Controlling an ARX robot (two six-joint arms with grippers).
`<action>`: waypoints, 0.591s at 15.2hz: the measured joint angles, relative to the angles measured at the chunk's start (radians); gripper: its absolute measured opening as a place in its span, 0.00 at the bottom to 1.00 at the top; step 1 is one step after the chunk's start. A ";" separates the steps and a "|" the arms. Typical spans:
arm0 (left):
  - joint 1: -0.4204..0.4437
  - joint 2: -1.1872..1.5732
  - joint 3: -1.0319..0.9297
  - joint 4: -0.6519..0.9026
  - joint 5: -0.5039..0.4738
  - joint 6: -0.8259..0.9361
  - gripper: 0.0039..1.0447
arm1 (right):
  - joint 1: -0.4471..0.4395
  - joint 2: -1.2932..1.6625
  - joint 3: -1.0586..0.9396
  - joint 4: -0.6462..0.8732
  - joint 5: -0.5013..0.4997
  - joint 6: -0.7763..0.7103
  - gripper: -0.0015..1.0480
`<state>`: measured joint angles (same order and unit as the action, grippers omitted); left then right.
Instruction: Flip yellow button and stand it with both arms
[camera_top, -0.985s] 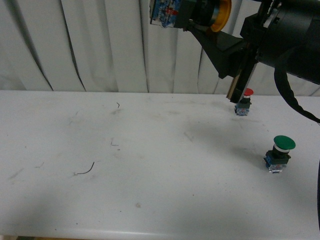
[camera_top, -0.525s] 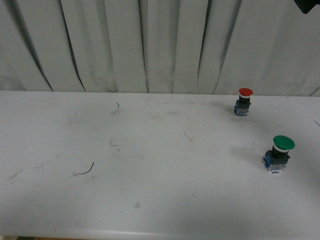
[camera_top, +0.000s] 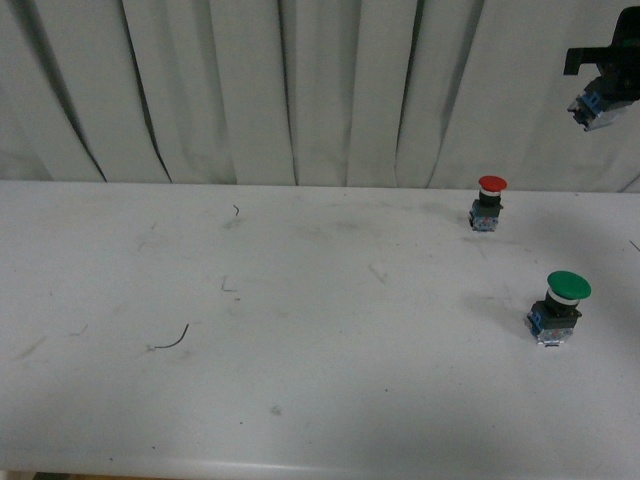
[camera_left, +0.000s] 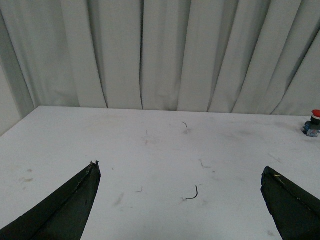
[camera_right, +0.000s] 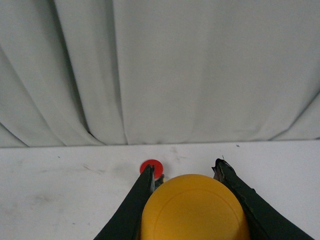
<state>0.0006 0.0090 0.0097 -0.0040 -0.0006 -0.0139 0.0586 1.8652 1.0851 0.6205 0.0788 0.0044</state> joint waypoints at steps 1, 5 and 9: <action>0.000 0.000 0.000 0.000 0.000 0.000 0.94 | -0.005 0.019 0.021 -0.031 0.019 -0.005 0.33; 0.000 0.000 0.000 0.000 0.000 0.000 0.94 | -0.014 0.121 0.126 -0.166 0.091 0.018 0.33; 0.000 0.000 0.000 0.000 0.000 0.000 0.94 | 0.023 0.249 0.267 -0.342 0.155 0.109 0.33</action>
<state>0.0006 0.0090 0.0097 -0.0040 -0.0006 -0.0139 0.0814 2.1139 1.3525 0.2787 0.2340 0.1139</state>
